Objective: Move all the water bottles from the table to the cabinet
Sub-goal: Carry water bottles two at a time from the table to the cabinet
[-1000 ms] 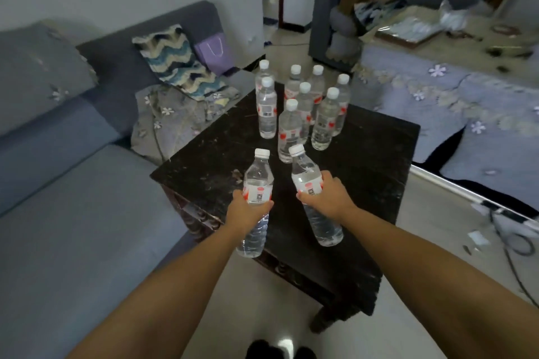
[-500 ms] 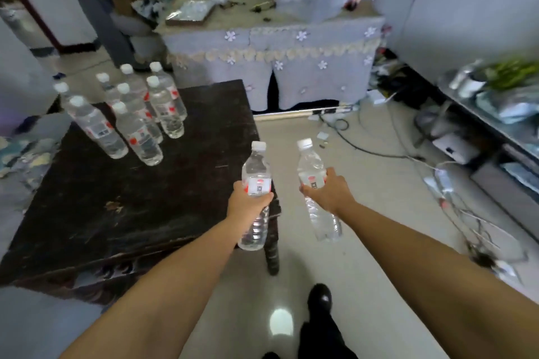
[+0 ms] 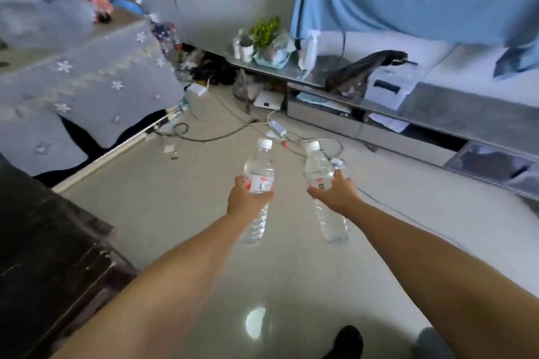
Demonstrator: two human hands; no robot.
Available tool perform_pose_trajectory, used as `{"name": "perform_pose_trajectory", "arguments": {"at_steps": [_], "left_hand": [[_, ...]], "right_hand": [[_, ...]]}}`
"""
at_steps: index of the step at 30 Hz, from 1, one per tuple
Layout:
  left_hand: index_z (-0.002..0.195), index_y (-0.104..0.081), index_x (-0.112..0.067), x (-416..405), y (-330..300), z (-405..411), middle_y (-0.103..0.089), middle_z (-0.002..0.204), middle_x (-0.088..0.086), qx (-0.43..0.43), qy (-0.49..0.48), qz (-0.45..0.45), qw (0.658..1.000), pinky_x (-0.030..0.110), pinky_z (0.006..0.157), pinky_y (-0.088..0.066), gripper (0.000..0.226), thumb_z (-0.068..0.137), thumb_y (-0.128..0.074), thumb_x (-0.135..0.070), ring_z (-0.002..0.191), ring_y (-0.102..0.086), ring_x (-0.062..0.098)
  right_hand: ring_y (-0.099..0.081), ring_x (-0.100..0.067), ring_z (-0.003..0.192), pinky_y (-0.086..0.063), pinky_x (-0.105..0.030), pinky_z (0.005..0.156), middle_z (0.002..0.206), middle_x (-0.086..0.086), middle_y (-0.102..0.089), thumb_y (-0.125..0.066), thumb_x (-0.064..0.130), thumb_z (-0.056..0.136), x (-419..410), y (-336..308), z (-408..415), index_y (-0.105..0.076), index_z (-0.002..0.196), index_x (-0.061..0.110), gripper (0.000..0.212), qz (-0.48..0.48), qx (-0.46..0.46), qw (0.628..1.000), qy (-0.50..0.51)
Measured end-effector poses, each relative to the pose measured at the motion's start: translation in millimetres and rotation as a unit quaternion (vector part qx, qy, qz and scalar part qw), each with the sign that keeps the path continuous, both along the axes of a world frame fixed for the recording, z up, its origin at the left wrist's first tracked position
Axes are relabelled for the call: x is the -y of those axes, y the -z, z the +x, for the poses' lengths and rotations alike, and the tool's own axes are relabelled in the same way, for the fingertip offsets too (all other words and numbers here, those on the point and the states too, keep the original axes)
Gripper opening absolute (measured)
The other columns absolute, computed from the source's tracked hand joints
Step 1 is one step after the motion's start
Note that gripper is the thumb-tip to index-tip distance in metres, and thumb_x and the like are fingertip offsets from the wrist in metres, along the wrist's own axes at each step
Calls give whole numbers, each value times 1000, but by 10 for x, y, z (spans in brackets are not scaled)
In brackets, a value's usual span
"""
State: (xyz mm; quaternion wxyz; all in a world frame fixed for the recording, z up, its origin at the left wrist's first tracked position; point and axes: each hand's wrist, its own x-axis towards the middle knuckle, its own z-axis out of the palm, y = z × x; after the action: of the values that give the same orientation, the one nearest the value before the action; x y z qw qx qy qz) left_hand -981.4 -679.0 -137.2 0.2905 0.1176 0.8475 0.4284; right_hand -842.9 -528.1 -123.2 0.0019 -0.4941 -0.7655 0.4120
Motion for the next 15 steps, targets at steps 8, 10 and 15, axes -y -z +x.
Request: {"name": "perform_pose_trajectory", "arguments": {"at_steps": [8, 10, 15], "left_hand": [[122, -44, -12, -1913, 145, 1294, -64, 115, 7, 14, 109, -10, 994, 29, 79, -46, 61, 73, -75, -32, 101, -63, 28], [124, -44, -12, -2278, 158, 1570, -65, 115, 7, 28, 137, -8, 990, 30, 81, -49, 63, 73, -76, -32, 101, -64, 28], [130, -42, -12, -3117, 127, 2142, -64, 119, 5, 53, 199, 1, 978, 27, 79, -45, 65, 76, -75, -28, 104, -62, 26]], "right_hand": [[-47, -24, 92, -42, -35, 78, 127, -15, -48, -71, 43, 79, -1536, 15, 1543, -38, 136, 10, 74, -10, 23, 993, 118], [-51, -26, 95, -44, -35, 80, 126, -15, -50, -72, 43, 78, -1833, 4, 1861, -39, 134, 9, 73, -11, 15, 988, 153], [-52, -26, 98, -43, -35, 82, 125, -14, -54, -73, 42, 79, -2407, 10, 2506, -40, 134, 8, 73, -15, 10, 973, 229]]}}
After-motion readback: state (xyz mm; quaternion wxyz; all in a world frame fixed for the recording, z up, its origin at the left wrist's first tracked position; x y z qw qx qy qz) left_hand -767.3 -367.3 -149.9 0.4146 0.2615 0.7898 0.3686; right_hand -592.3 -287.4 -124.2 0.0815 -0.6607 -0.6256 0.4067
